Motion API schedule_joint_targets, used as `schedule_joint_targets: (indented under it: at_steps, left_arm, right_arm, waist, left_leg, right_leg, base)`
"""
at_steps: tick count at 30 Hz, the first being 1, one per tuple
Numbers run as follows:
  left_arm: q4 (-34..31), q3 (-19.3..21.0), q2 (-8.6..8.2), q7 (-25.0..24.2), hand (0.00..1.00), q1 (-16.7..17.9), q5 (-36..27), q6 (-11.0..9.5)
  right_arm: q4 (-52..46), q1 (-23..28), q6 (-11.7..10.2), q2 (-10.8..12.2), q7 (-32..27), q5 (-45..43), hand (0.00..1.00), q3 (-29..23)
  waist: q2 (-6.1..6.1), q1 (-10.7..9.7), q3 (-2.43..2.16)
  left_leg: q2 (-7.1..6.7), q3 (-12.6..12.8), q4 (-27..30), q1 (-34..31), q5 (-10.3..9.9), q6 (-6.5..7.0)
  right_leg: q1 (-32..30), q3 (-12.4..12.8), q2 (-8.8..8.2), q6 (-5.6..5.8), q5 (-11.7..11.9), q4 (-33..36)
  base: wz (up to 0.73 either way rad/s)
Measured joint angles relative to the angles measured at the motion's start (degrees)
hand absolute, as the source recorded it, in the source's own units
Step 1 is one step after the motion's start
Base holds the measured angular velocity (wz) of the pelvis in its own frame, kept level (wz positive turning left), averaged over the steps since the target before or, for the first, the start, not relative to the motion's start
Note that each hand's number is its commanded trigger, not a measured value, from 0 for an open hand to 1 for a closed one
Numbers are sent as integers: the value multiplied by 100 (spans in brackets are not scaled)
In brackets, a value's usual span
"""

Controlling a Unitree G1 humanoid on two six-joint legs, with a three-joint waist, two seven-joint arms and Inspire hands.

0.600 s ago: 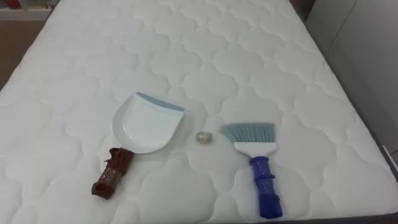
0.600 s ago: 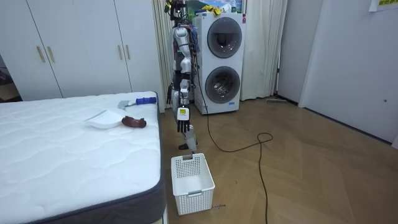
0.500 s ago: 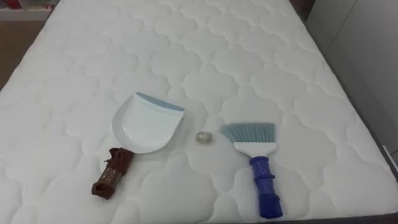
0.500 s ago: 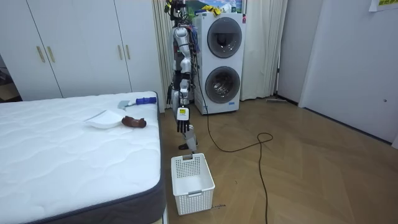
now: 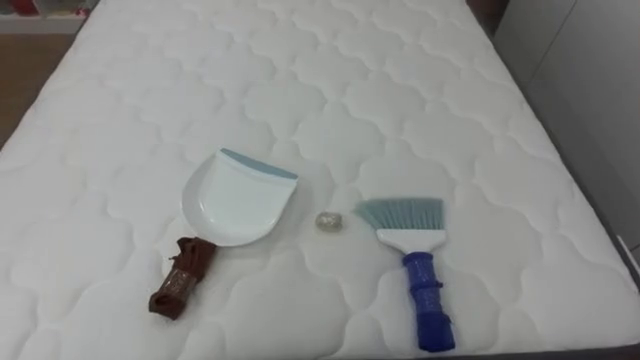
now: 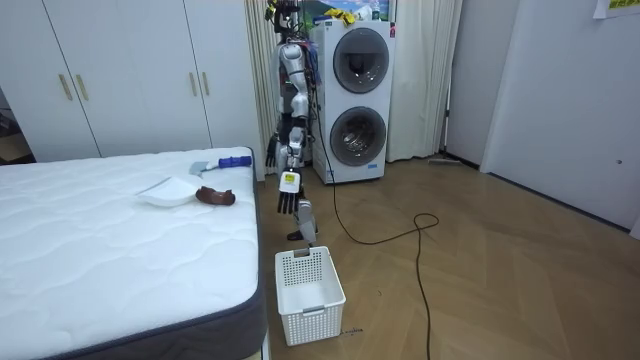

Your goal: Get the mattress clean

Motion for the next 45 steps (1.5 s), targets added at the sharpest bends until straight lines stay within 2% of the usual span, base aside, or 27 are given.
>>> schedule_joint_targets:
  at_steps: [3, 6, 8, 10, 12, 15, 18, 21, 24, 28, 34, 36, 38, 45]
  left_arm:
    - [-17, 68, 2, 343, 0, -108, -48, -185]
    - [-413, 115, 2, 679, 0, -168, -334, -322]
    - [-734, 110, 2, 869, 0, -165, -556, -518]
    - [-1037, 101, -1, 1040, 0, -192, -734, -788]
    - [-1255, 81, -8, 1068, 0, -191, -942, -943]
    - [-1722, 41, -11, 1075, 0, -181, -1196, -1003]
    - [-2437, -83, -13, 1218, 0, -182, -1292, -1030]
    - [-2822, -105, -74, 1323, 0, -277, -1282, -1306]
    - [-3205, -260, -87, 1425, 0, -323, -1280, -1367]
    - [-3203, -483, -84, 1442, 0, -417, -1274, -1432]
    - [-3205, -459, -53, 1469, 0, -421, -1273, -1429]
    - [-3205, -454, -16, 1549, 0, -424, -1280, -1428]
    - [-3201, -459, 25, 1571, 0, -424, -1289, -1425]
    - [-3028, -409, 160, 1730, 0, -640, -1458, -1426]
  right_arm:
    - [12, -12, -50, 25, -111, 13, 0, 0]
    - [15, -18, -50, 64, -161, 149, 0, 0]
    - [9, -21, -60, 63, -153, 211, 0, 1]
    - [11, -19, -165, 76, -133, 207, 0, 1]
    - [14, -17, -202, 89, -107, 207, 0, 2]
    - [11, -18, -259, 102, -91, 190, 0, -9]
    - [0, -48, -260, 106, -82, 163, 0, -6]
    - [-17, -80, -288, 122, -36, 171, 0, -9]
    - [-107, -77, -287, 118, 55, 172, 0, -7]
    - [-186, -80, -286, 130, 153, 140, 0, 4]
    - [-202, -30, -228, 127, 213, 302, 0, -11]
    - [-242, -32, -223, 122, 261, 308, 0, -11]
    - [-254, -32, -220, 105, 289, 344, 0, -9]
    - [-252, -12, -199, 47, 284, 469, 0, -15]
  waist:
    - [1, 7, 2]
    - [-16, 9, -9]
    - [-31, 3, -17]
    - [-43, -3, -18]
    - [-60, -6, -5]
    - [-63, -16, 13]
    - [-95, -24, 0]
    - [-66, -32, -8]
    - [-45, -88, -9]
    - [-15, -183, -9]
    - [-10, -261, 0]
    - [-2, -297, -14]
    - [21, -324, -2]
    - [133, -385, -10]
  left_leg:
    - [-2, -1, 2, -2, 0, 0]
    - [-4, -53, 1, 6, 0, 1]
    - [-4, -64, -8, 31, 1, 1]
    - [-5, -61, -14, 46, 1, 1]
    - [-5, -47, -32, 80, 1, 1]
    - [-5, -47, -45, 77, 1, 1]
    - [-5, -50, -23, 26, 1, 1]
    - [-5, -52, -22, 21, 1, 2]
    - [-3, -52, -23, 25, 1, 1]
    - [-4, -55, -31, 46, 1, 2]
    - [-3, -47, -32, -30, 1, 2]
    - [-3, -46, -26, -87, 4, 5]
    - [-3, -46, -25, -90, 7, 12]
    - [-4, -46, -22, -125, 8, 12]
  right_leg:
    - [-10, 7, 1, 0, 0, 9]
    - [2, 3, 4, -2, 2, 6]
    - [21, 6, 4, -2, 3, 12]
    - [42, 5, 3, -2, 3, 4]
    - [70, 5, 5, -2, 3, -5]
    - [77, -10, 3, -1, 3, -26]
    - [29, -32, 0, -1, 4, 4]
    - [21, -30, 1, -1, 4, 11]
    - [16, -25, 2, -2, 5, 20]
    - [57, -6, 2, -2, 5, 20]
    - [-52, -9, 5, -3, 7, 16]
    - [-117, -11, 5, -7, 15, 26]
    - [-121, -10, 4, -5, 29, 24]
    - [-137, -13, 1, 0, 39, 13]
  base:
    - [0]
    - [0]
    - [0]
    - [0]
    - [0]
    - [2]
    - [3]
    - [0]
    - [0]
    - [0]
    - [0]
    - [0]
    - [0]
    - [0]
